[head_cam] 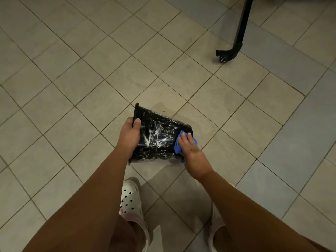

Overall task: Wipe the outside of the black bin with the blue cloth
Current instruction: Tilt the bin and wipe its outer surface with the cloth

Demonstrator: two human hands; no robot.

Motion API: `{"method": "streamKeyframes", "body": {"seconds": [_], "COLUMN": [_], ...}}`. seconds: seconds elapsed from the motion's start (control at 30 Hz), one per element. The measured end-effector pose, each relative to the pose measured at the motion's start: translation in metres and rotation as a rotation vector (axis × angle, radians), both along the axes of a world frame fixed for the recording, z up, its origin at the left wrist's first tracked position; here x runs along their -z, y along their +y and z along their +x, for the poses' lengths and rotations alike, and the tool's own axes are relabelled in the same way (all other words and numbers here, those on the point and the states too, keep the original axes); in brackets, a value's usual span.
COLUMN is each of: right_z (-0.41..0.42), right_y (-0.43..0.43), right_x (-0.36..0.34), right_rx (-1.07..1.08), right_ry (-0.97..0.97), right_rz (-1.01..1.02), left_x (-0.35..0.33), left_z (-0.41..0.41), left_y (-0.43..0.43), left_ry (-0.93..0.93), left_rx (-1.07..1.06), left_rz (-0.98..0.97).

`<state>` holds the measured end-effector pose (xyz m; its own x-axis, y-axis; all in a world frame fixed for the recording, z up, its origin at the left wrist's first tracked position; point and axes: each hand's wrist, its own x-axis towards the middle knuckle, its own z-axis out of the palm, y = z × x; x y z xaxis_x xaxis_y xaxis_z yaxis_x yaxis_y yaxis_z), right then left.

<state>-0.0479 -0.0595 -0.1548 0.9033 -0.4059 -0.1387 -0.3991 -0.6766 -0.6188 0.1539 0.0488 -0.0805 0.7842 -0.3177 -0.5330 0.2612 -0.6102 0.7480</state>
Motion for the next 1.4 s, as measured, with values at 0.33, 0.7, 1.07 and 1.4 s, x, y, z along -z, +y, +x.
{"method": "streamKeyframes", "body": {"seconds": [0.33, 0.7, 1.07, 1.4], "right_z": [0.005, 0.017, 0.008, 0.004], "right_y": [-0.001, 0.001, 0.016, 0.012], "right_x": [-0.008, -0.005, -0.018, -0.012], "right_rx": [0.105, 0.077, -0.102, -0.024], "right_ry": [-0.013, 0.02, -0.035, -0.026], "right_rz": [0.075, 0.021, -0.105, 0.006], "left_x": [-0.002, -0.001, -0.002, 0.001], "left_z": [0.0, -0.003, -0.003, -0.004], "left_y": [-0.005, -0.006, -0.006, -0.009], "left_ry": [0.026, 0.043, 0.042, 0.027], "left_rx": [-0.031, -0.074, -0.061, -0.047], "left_rz": [0.01, 0.021, 0.043, 0.026]}}
